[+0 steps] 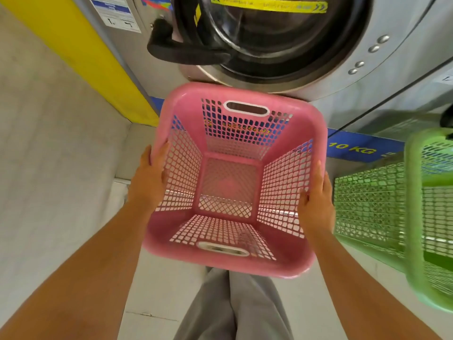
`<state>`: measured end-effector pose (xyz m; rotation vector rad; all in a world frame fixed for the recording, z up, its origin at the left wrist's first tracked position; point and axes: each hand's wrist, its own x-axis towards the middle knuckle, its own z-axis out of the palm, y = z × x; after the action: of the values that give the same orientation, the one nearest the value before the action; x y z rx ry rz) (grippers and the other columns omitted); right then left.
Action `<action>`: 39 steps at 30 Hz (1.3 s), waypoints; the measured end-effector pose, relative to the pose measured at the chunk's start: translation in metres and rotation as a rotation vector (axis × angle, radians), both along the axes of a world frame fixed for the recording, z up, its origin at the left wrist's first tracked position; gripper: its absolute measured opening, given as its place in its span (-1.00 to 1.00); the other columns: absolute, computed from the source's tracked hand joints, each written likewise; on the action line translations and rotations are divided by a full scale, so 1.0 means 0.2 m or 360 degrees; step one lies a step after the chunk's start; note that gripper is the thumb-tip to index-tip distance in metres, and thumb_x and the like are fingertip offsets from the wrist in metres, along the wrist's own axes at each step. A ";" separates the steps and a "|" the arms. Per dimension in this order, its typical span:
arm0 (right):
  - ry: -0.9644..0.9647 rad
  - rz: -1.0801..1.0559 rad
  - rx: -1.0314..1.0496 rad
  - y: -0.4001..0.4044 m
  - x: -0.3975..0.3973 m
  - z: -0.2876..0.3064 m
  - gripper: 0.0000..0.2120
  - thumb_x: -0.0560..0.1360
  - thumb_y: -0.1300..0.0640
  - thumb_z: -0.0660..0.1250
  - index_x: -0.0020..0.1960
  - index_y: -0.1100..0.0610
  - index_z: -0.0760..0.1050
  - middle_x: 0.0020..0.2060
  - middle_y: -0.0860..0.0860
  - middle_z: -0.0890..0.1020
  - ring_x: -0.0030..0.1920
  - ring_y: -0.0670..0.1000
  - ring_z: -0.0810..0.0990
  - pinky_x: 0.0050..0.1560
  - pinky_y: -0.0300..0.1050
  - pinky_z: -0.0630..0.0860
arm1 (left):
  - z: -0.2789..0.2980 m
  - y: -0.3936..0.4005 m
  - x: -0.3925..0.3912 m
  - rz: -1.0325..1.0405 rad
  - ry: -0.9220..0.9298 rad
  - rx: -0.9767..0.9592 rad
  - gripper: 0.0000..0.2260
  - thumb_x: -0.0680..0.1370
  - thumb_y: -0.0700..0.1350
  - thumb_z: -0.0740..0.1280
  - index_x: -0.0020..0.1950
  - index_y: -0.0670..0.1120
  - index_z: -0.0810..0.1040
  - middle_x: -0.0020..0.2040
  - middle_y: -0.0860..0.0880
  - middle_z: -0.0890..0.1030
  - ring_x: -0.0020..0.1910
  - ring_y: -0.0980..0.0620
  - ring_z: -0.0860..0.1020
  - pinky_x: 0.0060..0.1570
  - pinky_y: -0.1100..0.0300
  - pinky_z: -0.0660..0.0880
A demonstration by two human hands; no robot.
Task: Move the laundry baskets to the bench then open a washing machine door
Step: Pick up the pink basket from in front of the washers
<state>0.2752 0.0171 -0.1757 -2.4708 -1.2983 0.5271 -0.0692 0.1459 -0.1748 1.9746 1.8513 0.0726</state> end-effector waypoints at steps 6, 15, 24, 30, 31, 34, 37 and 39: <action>0.0022 0.0063 0.0041 -0.07 0.00 0.04 -0.31 0.55 0.22 0.19 0.56 -0.12 -0.01 0.53 0.10 0.14 0.22 0.30 0.49 -0.06 0.14 0.51 | 0.02 -0.13 -0.02 0.0077 -0.0095 -0.0010 -0.35 0.58 -0.22 0.19 0.54 0.24 0.02 0.53 -0.13 0.14 0.01 -0.33 0.58 -0.02 -0.21 0.56; 0.0058 0.0131 0.0024 -0.35 -0.07 0.19 -0.33 0.55 0.20 0.17 0.53 -0.22 -0.01 0.51 0.01 0.17 0.11 0.30 0.54 -0.07 0.15 0.53 | 0.18 -0.49 -0.09 0.0222 -0.0092 -0.0067 -0.34 0.59 -0.21 0.20 0.52 0.30 -0.01 0.52 -0.03 0.18 0.06 -0.16 0.58 -0.04 -0.11 0.61; 0.0063 0.0493 0.0058 -0.60 -0.15 0.32 -0.32 0.54 0.23 0.18 0.55 -0.16 0.00 0.51 0.04 0.18 0.10 0.31 0.54 -0.09 0.12 0.49 | 0.35 -1.14 -0.19 0.0738 -0.0050 0.0017 -0.38 0.54 -0.24 0.19 0.51 0.24 0.17 0.46 -0.06 0.34 0.19 -0.21 0.54 0.02 -0.06 0.54; 0.0044 0.0743 0.0050 -0.85 -0.20 0.39 -0.32 0.55 0.22 0.18 0.55 -0.15 0.00 0.51 0.05 0.18 0.09 0.30 0.54 -0.12 0.10 0.48 | 0.40 -1.71 -0.21 0.1042 -0.0155 0.0109 -0.36 0.50 -0.31 0.21 0.49 0.18 0.26 0.40 -0.11 0.40 0.10 -0.23 0.56 -0.09 0.00 0.51; 0.0045 0.0797 0.0048 -0.89 -0.22 0.40 -0.33 0.55 0.22 0.18 0.55 -0.15 -0.01 0.51 0.05 0.17 0.08 0.31 0.55 -0.11 0.11 0.49 | 0.40 -1.81 -0.22 0.1089 -0.0150 0.0098 -0.36 0.50 -0.30 0.22 0.49 0.20 0.25 0.42 -0.11 0.39 0.10 -0.23 0.57 -0.09 -0.01 0.52; 0.0049 0.0928 0.0034 -1.01 -0.32 0.41 -0.34 0.56 0.21 0.18 0.56 -0.12 0.01 0.51 0.07 0.18 0.11 0.33 0.54 -0.05 0.17 0.51 | 0.39 -2.08 -0.28 0.1243 -0.0126 0.0030 -0.35 0.51 -0.29 0.22 0.50 0.24 0.21 0.45 -0.09 0.37 0.08 -0.22 0.58 -0.12 -0.01 0.53; 0.0090 0.1085 0.0040 -1.13 -0.44 0.38 -0.36 0.57 0.22 0.19 0.56 -0.09 0.04 0.50 0.10 0.21 0.14 0.33 0.53 -0.08 0.14 0.50 | 0.36 -2.35 -0.36 0.1414 -0.0185 -0.0004 -0.37 0.52 -0.29 0.21 0.50 0.21 0.24 0.39 -0.08 0.41 0.01 -0.17 0.58 -0.17 0.10 0.44; 0.0088 0.1181 -0.0002 -1.21 -0.54 0.34 -0.32 0.57 0.22 0.19 0.55 -0.15 -0.02 0.51 0.04 0.19 0.06 0.29 0.57 -0.19 0.01 0.45 | 0.34 -2.54 -0.42 0.1509 -0.0191 -0.0030 -0.39 0.52 -0.28 0.21 0.48 0.23 0.23 0.34 -0.07 0.43 -0.03 -0.13 0.55 -0.18 0.11 0.44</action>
<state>0.1677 -0.2256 -0.1073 -1.8869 -2.1728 0.7420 -0.1533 -0.3613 -0.1076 0.8950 2.4991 0.4318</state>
